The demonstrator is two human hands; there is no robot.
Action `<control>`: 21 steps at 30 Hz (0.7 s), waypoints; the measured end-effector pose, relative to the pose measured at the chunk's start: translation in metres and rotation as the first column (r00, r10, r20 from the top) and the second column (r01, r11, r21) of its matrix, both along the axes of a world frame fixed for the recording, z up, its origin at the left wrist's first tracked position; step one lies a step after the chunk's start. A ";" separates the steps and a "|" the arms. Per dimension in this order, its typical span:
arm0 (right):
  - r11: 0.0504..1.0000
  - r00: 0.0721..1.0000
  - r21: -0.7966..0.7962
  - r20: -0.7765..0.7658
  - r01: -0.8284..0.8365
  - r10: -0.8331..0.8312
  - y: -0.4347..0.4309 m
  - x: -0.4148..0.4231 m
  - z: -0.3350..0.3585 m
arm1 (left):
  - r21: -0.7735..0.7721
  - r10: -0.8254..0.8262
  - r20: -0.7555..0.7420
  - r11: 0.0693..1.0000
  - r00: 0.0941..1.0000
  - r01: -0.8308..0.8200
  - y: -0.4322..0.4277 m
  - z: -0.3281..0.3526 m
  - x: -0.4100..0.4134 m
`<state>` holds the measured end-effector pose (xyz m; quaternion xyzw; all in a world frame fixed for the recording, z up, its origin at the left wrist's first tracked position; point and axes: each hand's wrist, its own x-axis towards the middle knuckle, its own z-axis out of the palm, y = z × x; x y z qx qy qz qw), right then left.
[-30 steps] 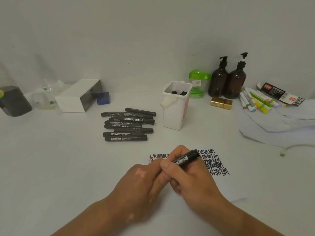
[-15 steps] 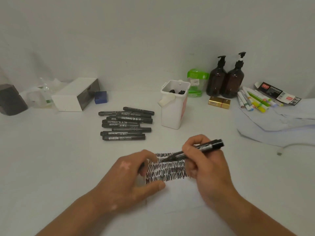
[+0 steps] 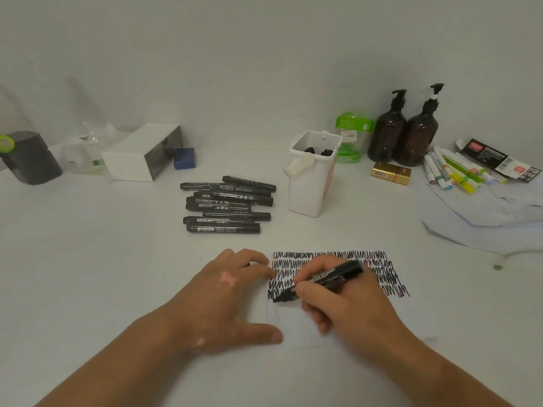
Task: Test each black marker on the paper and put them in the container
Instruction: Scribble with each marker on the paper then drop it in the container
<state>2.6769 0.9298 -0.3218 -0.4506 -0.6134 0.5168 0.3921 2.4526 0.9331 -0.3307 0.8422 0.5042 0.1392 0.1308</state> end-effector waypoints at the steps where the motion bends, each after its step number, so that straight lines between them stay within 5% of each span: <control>1: 1.000 0.999 0.004 0.040 -0.008 0.007 0.000 -0.001 0.000 | -0.001 0.003 -0.001 1.000 1.000 -0.003 0.000 0.000 0.000; 21: 0.995 0.976 0.089 0.210 0.046 -0.064 -0.001 -0.002 -0.002 | -0.049 0.002 0.010 0.999 1.000 -0.002 0.002 0.001 -0.002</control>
